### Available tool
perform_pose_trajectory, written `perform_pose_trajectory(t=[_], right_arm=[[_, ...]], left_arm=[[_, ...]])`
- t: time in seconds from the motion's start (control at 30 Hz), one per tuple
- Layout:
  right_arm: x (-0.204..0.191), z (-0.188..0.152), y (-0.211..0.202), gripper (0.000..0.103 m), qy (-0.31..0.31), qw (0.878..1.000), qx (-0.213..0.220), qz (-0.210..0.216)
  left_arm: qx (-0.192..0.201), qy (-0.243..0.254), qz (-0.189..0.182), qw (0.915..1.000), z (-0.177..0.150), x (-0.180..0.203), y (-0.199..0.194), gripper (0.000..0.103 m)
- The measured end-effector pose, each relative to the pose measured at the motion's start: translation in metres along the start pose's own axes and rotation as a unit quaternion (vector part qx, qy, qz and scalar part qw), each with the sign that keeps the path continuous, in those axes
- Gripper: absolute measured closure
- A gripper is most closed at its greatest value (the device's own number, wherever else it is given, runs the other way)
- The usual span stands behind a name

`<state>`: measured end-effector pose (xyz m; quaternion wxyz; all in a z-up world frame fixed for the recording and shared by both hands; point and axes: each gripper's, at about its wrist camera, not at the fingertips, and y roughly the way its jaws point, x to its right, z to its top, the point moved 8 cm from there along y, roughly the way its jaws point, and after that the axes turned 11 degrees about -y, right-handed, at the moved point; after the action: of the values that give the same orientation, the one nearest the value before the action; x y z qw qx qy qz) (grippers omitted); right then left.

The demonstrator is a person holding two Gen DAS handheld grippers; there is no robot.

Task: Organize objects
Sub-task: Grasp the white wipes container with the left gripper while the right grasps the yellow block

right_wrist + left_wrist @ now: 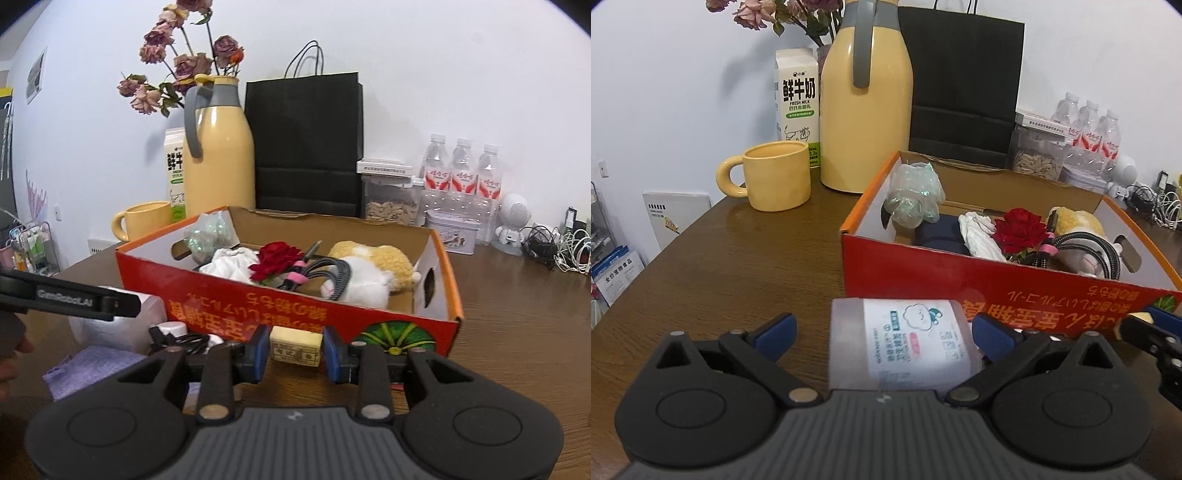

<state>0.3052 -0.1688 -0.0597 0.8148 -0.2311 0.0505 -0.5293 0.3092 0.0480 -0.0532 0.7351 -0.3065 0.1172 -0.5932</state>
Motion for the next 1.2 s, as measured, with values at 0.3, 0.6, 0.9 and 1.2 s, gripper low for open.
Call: perform_pose_trajectory(t=[0.3, 0.6, 0.9, 1.2], right_arm=[[0.011, -0.002, -0.003, 0.073, 0.005, 1.000, 0.005, -0.004], [0.003, -0.004, -0.001, 0.073, -0.007, 1.000, 0.000, 0.002], [0.001, -0.005, -0.001, 0.073, -0.010, 1.000, 0.000, 0.001], [0.000, -0.004, -0.002, 0.073, -0.011, 1.000, 0.006, 0.001]], left_arm=[[-0.011, 0.000, 0.033, 0.9994, -0.005, 0.004, 0.019, 0.000], [-0.014, -0.019, 0.026, 0.9994, -0.008, -0.006, 0.023, 0.000], [-0.018, -0.020, 0.010, 0.9996, -0.012, -0.008, 0.022, 0.019], [0.022, -0.012, -0.005, 0.9997, -0.006, -0.004, 0.002, 0.019]])
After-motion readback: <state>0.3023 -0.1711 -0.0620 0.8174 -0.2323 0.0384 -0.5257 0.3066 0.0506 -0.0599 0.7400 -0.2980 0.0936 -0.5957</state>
